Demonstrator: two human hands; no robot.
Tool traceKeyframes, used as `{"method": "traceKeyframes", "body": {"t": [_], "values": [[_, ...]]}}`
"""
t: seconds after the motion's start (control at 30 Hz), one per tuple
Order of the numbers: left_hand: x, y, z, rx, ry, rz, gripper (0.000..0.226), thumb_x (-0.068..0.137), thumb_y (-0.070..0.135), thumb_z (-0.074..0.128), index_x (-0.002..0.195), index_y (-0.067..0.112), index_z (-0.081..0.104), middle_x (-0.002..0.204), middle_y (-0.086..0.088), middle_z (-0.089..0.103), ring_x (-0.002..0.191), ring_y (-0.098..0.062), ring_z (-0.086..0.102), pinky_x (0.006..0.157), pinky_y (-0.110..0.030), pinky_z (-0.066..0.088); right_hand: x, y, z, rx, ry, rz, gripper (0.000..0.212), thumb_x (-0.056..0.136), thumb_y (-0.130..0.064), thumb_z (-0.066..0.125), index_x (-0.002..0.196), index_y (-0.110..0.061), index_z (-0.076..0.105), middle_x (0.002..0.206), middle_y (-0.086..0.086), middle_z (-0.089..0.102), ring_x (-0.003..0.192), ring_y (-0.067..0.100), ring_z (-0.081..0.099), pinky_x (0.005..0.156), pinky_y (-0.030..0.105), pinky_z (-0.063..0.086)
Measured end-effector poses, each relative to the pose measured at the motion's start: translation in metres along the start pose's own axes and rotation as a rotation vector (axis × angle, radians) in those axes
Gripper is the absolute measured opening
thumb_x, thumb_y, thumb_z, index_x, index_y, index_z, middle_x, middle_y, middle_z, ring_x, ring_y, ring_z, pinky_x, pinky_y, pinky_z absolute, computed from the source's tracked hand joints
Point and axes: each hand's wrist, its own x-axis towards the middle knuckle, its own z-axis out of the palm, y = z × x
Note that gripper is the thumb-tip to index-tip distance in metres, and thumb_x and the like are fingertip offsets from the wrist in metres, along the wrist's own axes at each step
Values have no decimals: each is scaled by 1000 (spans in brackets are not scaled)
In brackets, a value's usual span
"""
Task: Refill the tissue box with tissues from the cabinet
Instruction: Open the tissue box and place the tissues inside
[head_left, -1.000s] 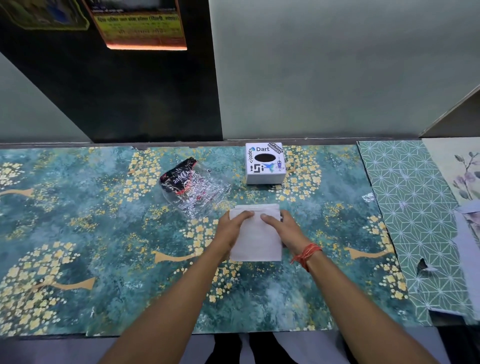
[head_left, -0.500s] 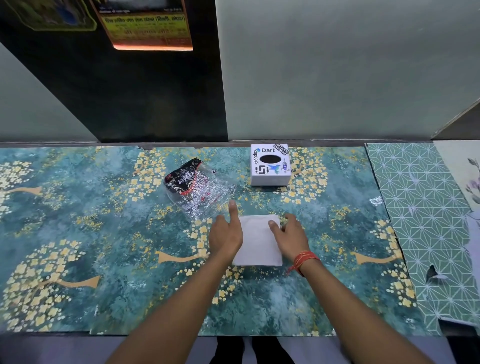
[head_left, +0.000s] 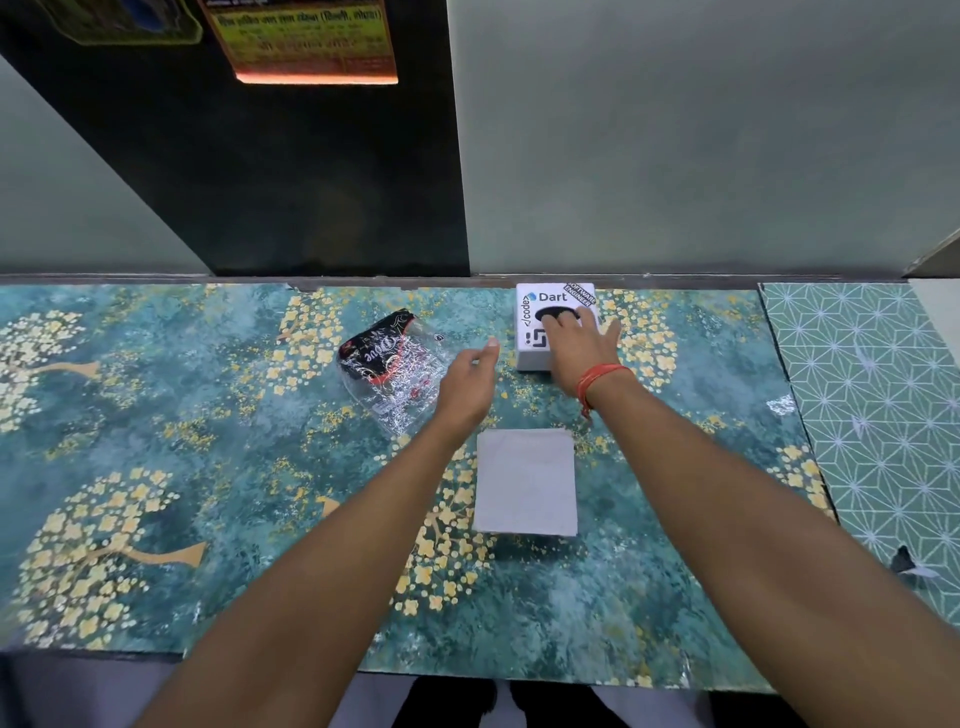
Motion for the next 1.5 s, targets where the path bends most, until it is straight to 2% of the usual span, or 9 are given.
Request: {"method": "traceKeyframes", "body": {"t": [0.1,0.23,0.4,0.67,0.9,1.1,1.27,1.4,1.5], "values": [[0,-1,-9,-70,-7,-27,56,90,58,50,125,16,56,129,-9,60,113,-28,59,100,-52,50,-9,-2,-1,197,100,-4,50,91,-33,58,137,-21,43,137,9,50,130,31,40,110,63,23],[-20,11,-19,-176,-79,-32,58,95,41,58,141,8,45,141,-14,52,121,-29,55,98,-46,51,-54,-14,-22,1039,212,89,33,97,-35,50,119,-12,59,109,9,62,102,29,60,84,46,55],[-46,17,-20,-327,-270,-39,78,84,49,68,148,22,33,146,-15,47,117,-31,56,96,-49,52,-92,-23,-37,1414,246,170,34,99,-27,50,100,4,63,92,10,59,83,23,55,73,38,46],[-62,5,-27,-408,-355,-13,66,71,42,70,132,33,47,131,-12,58,105,-31,63,81,-44,58,-115,-34,-35,1448,160,208,37,99,-34,49,86,-2,63,85,14,61,76,26,56,68,40,46],[-65,-2,-36,-87,-392,174,120,52,50,89,152,27,28,147,2,38,128,-25,48,97,-42,55,-112,-20,-54,1436,-218,521,38,94,-46,53,79,-11,58,76,12,64,63,26,60,62,38,54],[-66,0,-37,105,-347,216,96,62,59,78,142,15,45,131,-1,56,115,-22,57,93,-38,54,-120,-11,-56,1482,-364,497,40,90,-53,54,93,-15,64,84,9,67,79,26,62,68,39,54],[-68,8,-27,-110,-235,-21,78,71,78,41,107,12,63,112,-17,66,96,-41,67,83,-53,58,-126,-17,-44,1426,-152,78,26,92,-28,61,114,-15,61,107,5,68,99,24,65,83,43,55],[-62,4,-26,-154,-309,-36,58,87,57,51,113,6,58,115,-17,65,81,-33,68,73,-42,59,-125,-24,-39,1390,-4,11,34,93,-18,61,126,-12,57,112,12,69,95,27,67,81,44,57],[-59,5,-29,-221,-292,-78,75,62,61,61,113,6,60,112,-15,67,77,-33,69,65,-36,60,-122,-24,-41,1498,-28,69,31,94,-15,59,125,-18,58,100,8,71,84,21,68,66,37,58]]}}
